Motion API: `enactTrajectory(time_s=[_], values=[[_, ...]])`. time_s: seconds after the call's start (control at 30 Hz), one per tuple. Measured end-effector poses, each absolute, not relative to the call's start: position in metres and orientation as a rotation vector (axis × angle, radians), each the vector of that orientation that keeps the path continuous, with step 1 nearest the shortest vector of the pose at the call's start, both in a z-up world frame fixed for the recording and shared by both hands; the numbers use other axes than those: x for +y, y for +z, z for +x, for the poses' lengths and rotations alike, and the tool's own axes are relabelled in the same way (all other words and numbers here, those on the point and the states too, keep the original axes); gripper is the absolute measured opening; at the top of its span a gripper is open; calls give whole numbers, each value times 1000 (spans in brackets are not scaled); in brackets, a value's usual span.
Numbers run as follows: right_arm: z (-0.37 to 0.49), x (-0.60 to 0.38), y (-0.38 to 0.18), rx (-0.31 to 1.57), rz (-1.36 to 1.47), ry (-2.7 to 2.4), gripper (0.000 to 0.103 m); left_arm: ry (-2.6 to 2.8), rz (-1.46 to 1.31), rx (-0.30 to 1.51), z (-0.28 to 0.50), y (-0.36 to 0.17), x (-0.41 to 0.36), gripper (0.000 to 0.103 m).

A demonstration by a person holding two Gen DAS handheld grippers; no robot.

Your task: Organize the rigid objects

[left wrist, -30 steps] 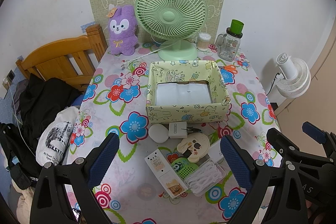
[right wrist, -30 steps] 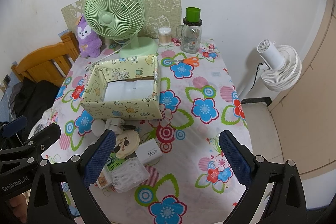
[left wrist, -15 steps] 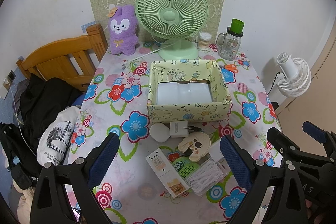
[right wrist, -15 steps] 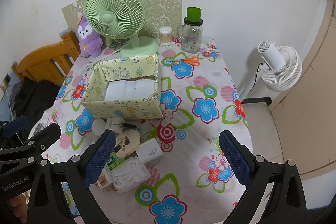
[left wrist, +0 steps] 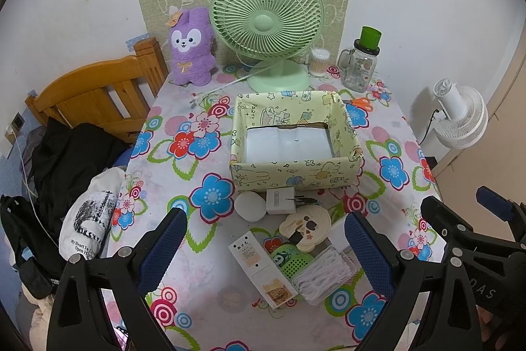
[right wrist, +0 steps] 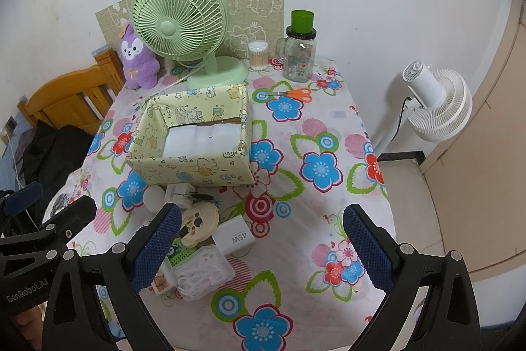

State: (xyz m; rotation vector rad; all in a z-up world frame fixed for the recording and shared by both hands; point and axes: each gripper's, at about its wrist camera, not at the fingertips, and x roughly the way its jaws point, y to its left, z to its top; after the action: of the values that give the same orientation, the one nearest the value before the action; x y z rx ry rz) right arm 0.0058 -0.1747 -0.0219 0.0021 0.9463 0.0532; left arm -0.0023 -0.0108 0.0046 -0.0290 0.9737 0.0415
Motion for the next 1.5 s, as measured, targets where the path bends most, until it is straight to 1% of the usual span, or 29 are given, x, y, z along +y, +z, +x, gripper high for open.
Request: enactTrajectory(time_s=[0.37, 0.83, 1.2, 1.3, 1.37, 1.5], values=[[8, -178, -23, 954, 5, 56, 100, 42, -27, 979, -1, 4, -14, 97], [20, -176, -32, 974, -6, 75, 100, 38, -61, 1015, 8, -12, -12, 97], [35, -168, -56, 1009, -21, 119, 100, 82, -102, 1090, 18, -45, -1, 97], [38, -165, -67, 1031, -25, 136, 100, 93, -112, 1121, 19, -59, 1, 96], [40, -163, -76, 1050, -29, 148, 100, 97, -122, 1148, 20, -70, 2, 94], [43, -158, -92, 1081, -43, 164, 100, 106, -137, 1190, 21, -89, 5, 93]])
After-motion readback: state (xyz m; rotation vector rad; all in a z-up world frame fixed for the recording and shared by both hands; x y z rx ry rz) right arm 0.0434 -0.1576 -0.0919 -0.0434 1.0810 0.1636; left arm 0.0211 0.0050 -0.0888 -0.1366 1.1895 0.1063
